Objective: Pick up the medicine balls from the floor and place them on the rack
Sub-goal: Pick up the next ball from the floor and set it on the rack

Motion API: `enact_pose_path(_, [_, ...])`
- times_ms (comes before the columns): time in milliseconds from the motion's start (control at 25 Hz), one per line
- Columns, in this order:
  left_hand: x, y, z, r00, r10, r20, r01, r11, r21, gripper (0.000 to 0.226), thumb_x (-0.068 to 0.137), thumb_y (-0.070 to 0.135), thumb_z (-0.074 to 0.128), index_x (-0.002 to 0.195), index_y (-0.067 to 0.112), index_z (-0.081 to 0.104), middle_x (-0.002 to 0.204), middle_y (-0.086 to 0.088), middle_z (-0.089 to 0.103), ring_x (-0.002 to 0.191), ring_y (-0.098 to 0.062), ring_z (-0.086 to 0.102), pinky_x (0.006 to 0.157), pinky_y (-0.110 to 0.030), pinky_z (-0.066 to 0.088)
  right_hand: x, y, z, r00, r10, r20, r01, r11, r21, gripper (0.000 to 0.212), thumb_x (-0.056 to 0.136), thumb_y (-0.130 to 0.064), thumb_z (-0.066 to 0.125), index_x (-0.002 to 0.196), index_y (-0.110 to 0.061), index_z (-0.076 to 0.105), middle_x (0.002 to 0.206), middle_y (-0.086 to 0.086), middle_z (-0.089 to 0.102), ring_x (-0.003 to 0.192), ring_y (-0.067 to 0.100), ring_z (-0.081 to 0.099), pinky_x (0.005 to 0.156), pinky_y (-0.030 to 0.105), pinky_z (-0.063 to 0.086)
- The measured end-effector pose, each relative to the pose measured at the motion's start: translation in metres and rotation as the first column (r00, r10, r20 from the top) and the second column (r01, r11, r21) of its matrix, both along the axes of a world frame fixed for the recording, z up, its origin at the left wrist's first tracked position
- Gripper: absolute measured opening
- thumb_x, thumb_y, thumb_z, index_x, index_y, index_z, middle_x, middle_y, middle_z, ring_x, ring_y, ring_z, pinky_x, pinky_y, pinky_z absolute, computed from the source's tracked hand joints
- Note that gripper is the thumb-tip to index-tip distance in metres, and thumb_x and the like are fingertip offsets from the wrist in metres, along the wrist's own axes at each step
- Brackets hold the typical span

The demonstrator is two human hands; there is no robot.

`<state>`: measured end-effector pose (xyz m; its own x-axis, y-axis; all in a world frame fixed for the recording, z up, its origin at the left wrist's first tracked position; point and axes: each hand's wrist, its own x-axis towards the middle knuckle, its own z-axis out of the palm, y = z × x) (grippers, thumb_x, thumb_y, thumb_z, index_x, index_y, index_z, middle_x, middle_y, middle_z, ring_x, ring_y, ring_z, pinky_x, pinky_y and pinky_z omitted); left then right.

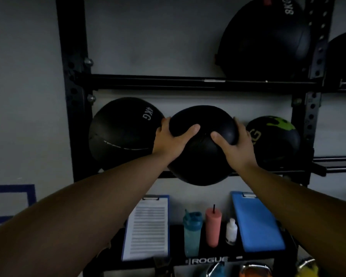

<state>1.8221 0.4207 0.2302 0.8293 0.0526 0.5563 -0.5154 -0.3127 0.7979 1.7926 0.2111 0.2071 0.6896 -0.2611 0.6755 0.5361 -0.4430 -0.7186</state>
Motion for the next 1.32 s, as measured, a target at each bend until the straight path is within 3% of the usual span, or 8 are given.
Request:
enact_pose_path(280, [0.096, -0.038, 0.023, 0.997, -0.007, 0.076, -0.004, 0.989, 0.149, 0.112, 0.059, 0.093, 0.062, 0.153, 0.036, 0.038, 0.153, -0.004, 0.044, 0.141, -0.027, 0.044, 0.113, -0.046, 0.042, 0.094, -0.036, 0.005, 0.999, -0.034, 0.042, 0.030, 0.996, 0.089, 0.121, 0.060, -0.084, 0.066, 0.163, -0.034, 0.028, 0.161, 0.008, 0.035, 0.142, 0.027, 0.044, 0.106, 0.036, 0.040])
enact_pose_path(400, [0.141, -0.059, -0.002, 0.945, 0.075, 0.320, -0.222, 0.863, 0.454, 0.096, 0.078, 0.085, 0.041, 0.158, 0.033, 0.036, 0.162, -0.003, 0.038, 0.149, -0.031, 0.033, 0.121, -0.048, 0.030, 0.162, -0.044, -0.025, 0.999, 0.000, -0.035, 0.000, 1.000, 0.006, 0.115, 0.063, -0.095, 0.060, 0.160, -0.040, 0.031, 0.160, 0.008, 0.037, 0.146, 0.034, 0.041, 0.118, 0.049, 0.039])
enact_pose_path(480, [0.176, -0.071, -0.010, 0.912, 0.063, 0.405, -0.298, 0.782, 0.547, 0.086, 0.086, 0.076, 0.033, 0.159, 0.032, 0.039, 0.164, 0.000, 0.039, 0.151, -0.029, 0.032, 0.122, -0.049, 0.027, 0.207, -0.053, -0.031, 0.997, 0.063, -0.044, -0.064, 0.998, -0.026, 0.098, 0.074, -0.090, 0.056, 0.158, -0.043, 0.035, 0.156, 0.006, 0.040, 0.143, 0.033, 0.044, 0.118, 0.052, 0.039])
enact_pose_path(640, [0.239, -0.070, -0.014, 0.941, 0.132, 0.312, -0.276, 0.832, 0.480, 0.080, 0.087, 0.074, 0.039, 0.153, 0.031, 0.050, 0.158, 0.002, 0.050, 0.145, -0.021, 0.043, 0.120, -0.040, 0.034, 0.275, -0.060, -0.025, 0.988, 0.151, -0.018, -0.152, 0.986, -0.065, 0.075, 0.091, -0.067, 0.065, 0.155, -0.035, 0.047, 0.151, 0.008, 0.052, 0.138, 0.026, 0.052, 0.112, 0.030, 0.039])
enact_pose_path(800, [0.270, -0.072, -0.008, 0.945, 0.164, 0.283, -0.252, 0.917, 0.310, 0.065, 0.089, 0.060, 0.056, 0.142, 0.024, 0.063, 0.144, 0.005, 0.062, 0.133, -0.011, 0.056, 0.112, -0.024, 0.041, 0.315, -0.060, -0.009, 0.971, 0.239, -0.013, -0.239, 0.971, -0.008, 0.070, 0.087, -0.065, 0.072, 0.147, -0.032, 0.059, 0.145, 0.003, 0.058, 0.131, 0.020, 0.059, 0.110, 0.027, 0.044])
enact_pose_path(1000, [0.253, -0.077, -0.010, 0.957, 0.162, 0.241, -0.237, 0.915, 0.326, 0.066, 0.089, 0.060, 0.053, 0.143, 0.024, 0.061, 0.143, 0.007, 0.061, 0.132, -0.011, 0.055, 0.114, -0.031, 0.042, 0.307, -0.062, -0.014, 0.966, 0.249, -0.062, -0.251, 0.968, -0.018, 0.086, 0.075, -0.085, 0.059, 0.148, -0.042, 0.053, 0.147, 0.001, 0.053, 0.137, 0.026, 0.052, 0.115, 0.044, 0.045])
enact_pose_path(1120, [0.228, -0.077, -0.023, 0.941, 0.186, 0.283, -0.297, 0.857, 0.421, 0.068, 0.093, 0.062, 0.047, 0.151, 0.026, 0.051, 0.151, 0.004, 0.053, 0.140, -0.016, 0.048, 0.118, -0.035, 0.037, 0.281, -0.071, -0.027, 0.970, 0.229, -0.079, -0.238, 0.962, -0.134, 0.084, 0.083, -0.083, 0.053, 0.156, -0.044, 0.040, 0.159, 0.003, 0.042, 0.146, 0.031, 0.037, 0.119, 0.049, 0.038])
enact_pose_path(1320, [0.192, -0.083, -0.017, 0.946, 0.312, 0.089, -0.310, 0.791, 0.528, 0.079, 0.095, 0.073, 0.041, 0.163, 0.035, 0.029, 0.169, 0.005, 0.030, 0.153, -0.019, 0.031, 0.125, -0.039, 0.027, 0.257, -0.083, -0.009, 0.946, 0.170, -0.275, -0.249, 0.925, -0.285, 0.090, 0.088, -0.083, 0.049, 0.164, -0.041, 0.023, 0.169, 0.007, 0.028, 0.151, 0.040, 0.031, 0.122, 0.050, 0.033])
